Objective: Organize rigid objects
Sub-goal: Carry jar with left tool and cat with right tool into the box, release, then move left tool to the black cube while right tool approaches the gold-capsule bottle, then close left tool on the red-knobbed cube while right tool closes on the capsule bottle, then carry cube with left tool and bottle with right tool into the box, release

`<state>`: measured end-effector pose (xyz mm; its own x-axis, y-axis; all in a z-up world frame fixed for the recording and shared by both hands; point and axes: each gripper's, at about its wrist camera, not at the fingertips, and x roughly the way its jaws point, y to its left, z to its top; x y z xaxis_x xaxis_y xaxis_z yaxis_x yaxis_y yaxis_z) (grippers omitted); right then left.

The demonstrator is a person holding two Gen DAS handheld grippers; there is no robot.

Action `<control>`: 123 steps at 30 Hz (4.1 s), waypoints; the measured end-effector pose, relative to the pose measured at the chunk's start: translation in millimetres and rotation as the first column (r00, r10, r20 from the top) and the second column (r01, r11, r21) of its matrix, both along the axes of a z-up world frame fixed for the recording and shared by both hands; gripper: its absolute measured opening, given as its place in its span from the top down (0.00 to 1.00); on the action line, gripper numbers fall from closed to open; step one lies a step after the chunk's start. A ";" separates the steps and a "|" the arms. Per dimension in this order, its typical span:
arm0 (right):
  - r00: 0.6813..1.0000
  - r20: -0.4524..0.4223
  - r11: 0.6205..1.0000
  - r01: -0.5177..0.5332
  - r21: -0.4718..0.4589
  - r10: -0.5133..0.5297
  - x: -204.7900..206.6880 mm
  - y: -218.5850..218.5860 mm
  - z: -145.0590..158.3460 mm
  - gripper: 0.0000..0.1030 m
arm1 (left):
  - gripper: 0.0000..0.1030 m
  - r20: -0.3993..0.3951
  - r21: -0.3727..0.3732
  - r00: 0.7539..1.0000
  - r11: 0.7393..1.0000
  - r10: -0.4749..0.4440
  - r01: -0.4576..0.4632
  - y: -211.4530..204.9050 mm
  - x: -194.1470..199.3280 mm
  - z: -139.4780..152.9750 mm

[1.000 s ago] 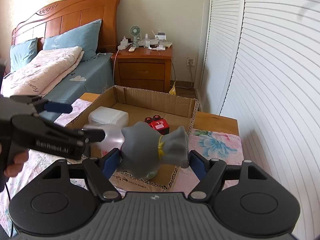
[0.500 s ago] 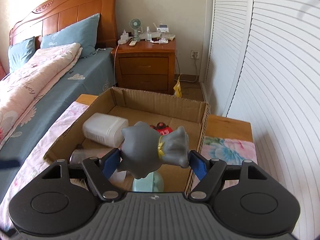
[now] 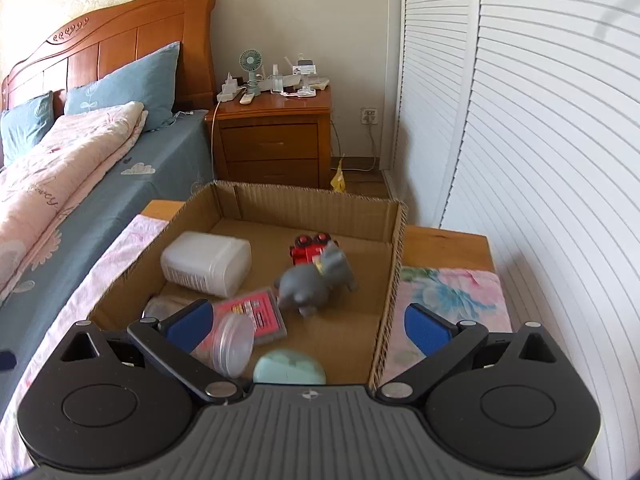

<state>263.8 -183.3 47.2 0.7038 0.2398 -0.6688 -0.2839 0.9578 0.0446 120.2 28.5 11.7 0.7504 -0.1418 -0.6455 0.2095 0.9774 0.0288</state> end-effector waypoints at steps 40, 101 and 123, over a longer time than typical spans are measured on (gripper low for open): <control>0.969 -0.174 0.984 0.174 -0.020 -0.175 -108.0 -49.0 -109.8 0.00 | 0.01 -0.100 -0.004 0.989 0.994 -0.111 0.111 -28.7 17.1 -62.1; 0.987 -0.152 0.998 0.053 0.037 -0.047 -76.4 29.6 -105.8 0.00 | 0.51 -0.151 0.006 0.987 0.999 -0.051 0.053 13.1 0.2 -89.4; 0.990 -0.141 0.998 -0.020 -0.060 0.012 -84.8 33.1 -106.0 0.07 | 0.51 -0.176 -0.014 0.983 0.998 -0.055 0.054 14.9 4.9 -88.3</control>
